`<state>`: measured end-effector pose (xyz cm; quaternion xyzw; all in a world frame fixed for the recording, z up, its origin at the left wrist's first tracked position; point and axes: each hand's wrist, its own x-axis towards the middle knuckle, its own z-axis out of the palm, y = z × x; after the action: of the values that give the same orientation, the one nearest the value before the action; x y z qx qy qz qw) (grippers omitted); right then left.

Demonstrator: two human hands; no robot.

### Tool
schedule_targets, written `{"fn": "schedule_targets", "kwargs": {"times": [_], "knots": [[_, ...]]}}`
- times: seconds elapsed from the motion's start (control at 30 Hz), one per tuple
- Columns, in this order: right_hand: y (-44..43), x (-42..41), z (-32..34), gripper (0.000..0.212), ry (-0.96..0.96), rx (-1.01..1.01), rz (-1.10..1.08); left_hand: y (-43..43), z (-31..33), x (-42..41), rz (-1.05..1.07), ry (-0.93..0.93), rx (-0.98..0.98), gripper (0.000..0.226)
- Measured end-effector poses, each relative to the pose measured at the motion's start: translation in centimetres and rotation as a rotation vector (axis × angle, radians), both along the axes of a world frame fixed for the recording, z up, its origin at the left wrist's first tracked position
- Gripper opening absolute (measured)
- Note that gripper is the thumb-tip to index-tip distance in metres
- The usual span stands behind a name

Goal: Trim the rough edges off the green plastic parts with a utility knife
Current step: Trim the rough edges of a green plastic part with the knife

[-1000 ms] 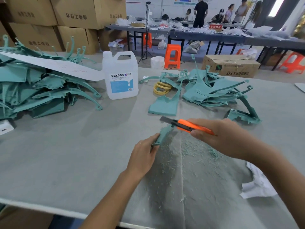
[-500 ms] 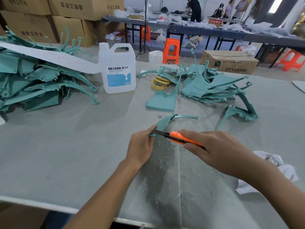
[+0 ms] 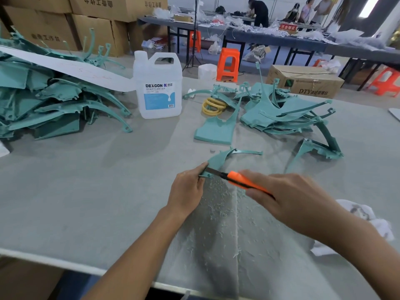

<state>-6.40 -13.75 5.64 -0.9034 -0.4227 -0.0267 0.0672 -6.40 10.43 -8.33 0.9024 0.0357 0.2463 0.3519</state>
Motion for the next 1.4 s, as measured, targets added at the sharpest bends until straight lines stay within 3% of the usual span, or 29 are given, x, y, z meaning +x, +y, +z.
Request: {"fn": "schedule_targets", "kwargs": {"times": [0.13, 0.27, 0.43, 0.5, 0.57, 0.67, 0.77, 0.87, 0.97, 1.07, 1.13, 1.23, 1.3, 1.37, 1.4], "knots": [[-0.8, 1.3, 0.3, 0.051, -0.086, 0.099, -0.093, 0.0, -0.2, 0.1, 0.001, 0.016, 0.023, 0.048], [-0.8, 1.1, -0.5, 0.04, 0.046, 0.103, -0.002, 0.1, -0.2, 0.2, 0.021, -0.005, 0.022, 0.046], [-1.4, 3.6, -0.6, 0.029, 0.098, 0.421, -0.371, 0.5, 0.0, 0.1, 0.034, 0.083, -0.113, 0.024], [-1.2, 3.5, -1.8, 0.036, 0.193, 0.568, -0.442, 0.4, 0.6, -0.1, 0.08, 0.1, -0.237, 0.023], [-0.6, 3.1, -3.0, 0.032, 0.304, 0.766, -0.475, 0.0, 1.7, -0.3, 0.095, 0.087, -0.508, 0.019], [0.8, 2.8, -4.4, 0.034, 0.51, 1.055, -0.476, -0.8, 4.2, -1.3, -0.107, 0.1, -1.057, 0.01], [2.7, 2.6, -4.9, 0.04, 0.711, 1.153, -0.421, -1.8, 6.0, -2.7, -0.364, 0.199, -1.27, 0.024], [4.6, 2.5, -4.4, 0.029, 0.809, 1.287, -0.421, -2.5, 6.7, -3.8, -0.511, 0.295, -1.238, 0.03], [5.3, 2.6, -3.6, 0.027, 0.769, 1.387, -0.496, -1.7, 6.5, -4.5, -0.555, 0.362, -1.176, 0.031], [4.4, 3.1, -2.3, 0.026, 0.753, 1.439, -0.516, -0.5, 6.1, -5.0, -0.401, 0.383, -0.942, 0.021], [3.7, 3.3, -1.7, 0.026, 0.85, 1.463, -0.488, 0.2, 6.1, -5.1, -0.213, 0.332, -0.815, 0.01], [3.3, 3.1, -1.7, 0.024, 1.069, 1.426, -0.457, 1.6, 6.7, -5.1, 0.019, 0.196, -0.528, 0.041], [3.4, 2.8, -1.8, 0.023, 1.266, 1.372, -0.452, 2.2, 8.1, -5.2, -0.006, 0.071, -0.371, 0.032], [3.5, 2.4, -1.9, 0.022, 1.457, 1.313, -0.458, 2.1, 9.6, -5.4, -0.113, 0.002, -0.204, 0.081], [3.6, 2.2, -2.0, 0.021, 1.54, 1.297, -0.462, 1.9, 10.4, -5.6, -0.154, -0.064, -0.074, 0.086]]}}
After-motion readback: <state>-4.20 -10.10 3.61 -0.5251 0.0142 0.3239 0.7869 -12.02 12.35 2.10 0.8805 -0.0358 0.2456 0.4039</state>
